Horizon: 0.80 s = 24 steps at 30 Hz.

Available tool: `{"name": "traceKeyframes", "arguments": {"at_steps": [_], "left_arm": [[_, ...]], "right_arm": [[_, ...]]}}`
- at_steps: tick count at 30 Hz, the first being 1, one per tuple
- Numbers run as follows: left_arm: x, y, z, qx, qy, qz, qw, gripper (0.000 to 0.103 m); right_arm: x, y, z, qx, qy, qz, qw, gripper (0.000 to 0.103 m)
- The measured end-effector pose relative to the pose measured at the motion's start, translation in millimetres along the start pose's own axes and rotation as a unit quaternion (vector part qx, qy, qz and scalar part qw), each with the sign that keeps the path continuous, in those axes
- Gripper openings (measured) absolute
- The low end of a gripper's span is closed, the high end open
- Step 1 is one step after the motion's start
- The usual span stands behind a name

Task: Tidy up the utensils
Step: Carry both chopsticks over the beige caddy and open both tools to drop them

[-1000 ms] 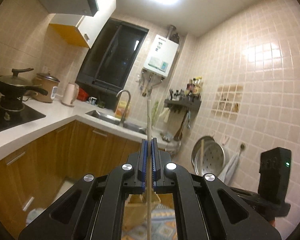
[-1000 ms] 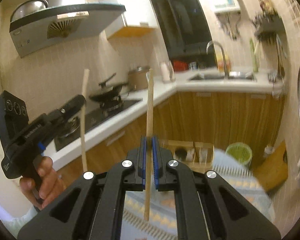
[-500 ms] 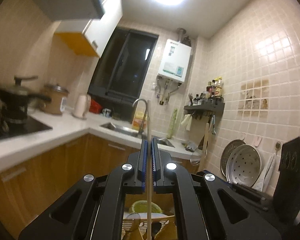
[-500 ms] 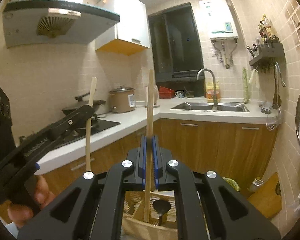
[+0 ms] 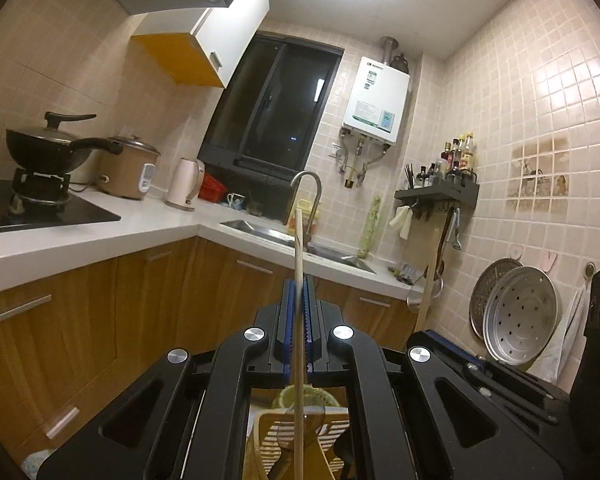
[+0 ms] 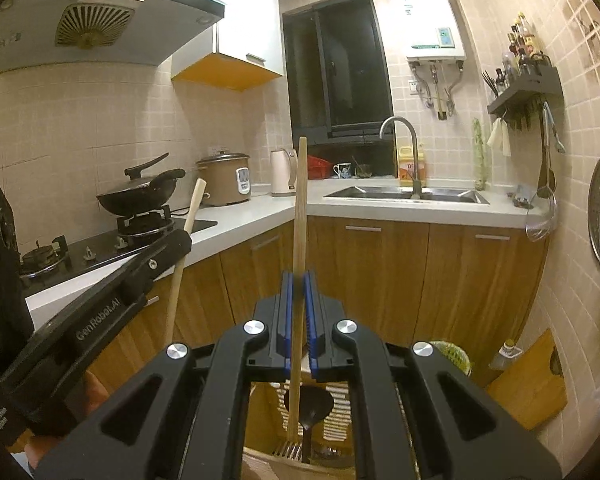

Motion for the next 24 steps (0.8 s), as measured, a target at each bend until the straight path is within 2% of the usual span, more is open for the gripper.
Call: {"name": "traceKeyframes", "arguments": {"at_steps": [2, 8, 13, 18, 24], "left_arm": [[1, 7, 3, 0.002, -0.009, 0.001, 1.0000, 0.002], [3, 32, 17, 0.051, -0.018, 0.007, 0.9985, 0.002], [8, 27, 12, 0.072, -0.002, 0.000, 0.9974, 0.002], [12, 11, 1, 0.064, 0.017, -0.018, 0.9977, 0.002], [10, -2, -4, 0.039, 0.023, -0.030, 0.9985, 0.003]], "right_arm": [[0, 0, 1, -0.002, 0.000, 0.001, 1.000, 0.004], [-3, 5, 8, 0.006, 0.000, 0.009, 1.000, 0.005], [-8, 2, 10, 0.010, 0.001, 0.017, 1.000, 0.005], [-7, -2, 7, 0.009, -0.001, 0.018, 1.000, 0.005], [-5, -9, 5, 0.004, 0.003, 0.014, 1.000, 0.005]]}}
Point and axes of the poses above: each gripper's, at about its wrist camera, not at the fingertips, and z roughly against the way its jaws point, x to its right, y to its top, the point moved 1 cm from there along -z, roughly the way its jaws point
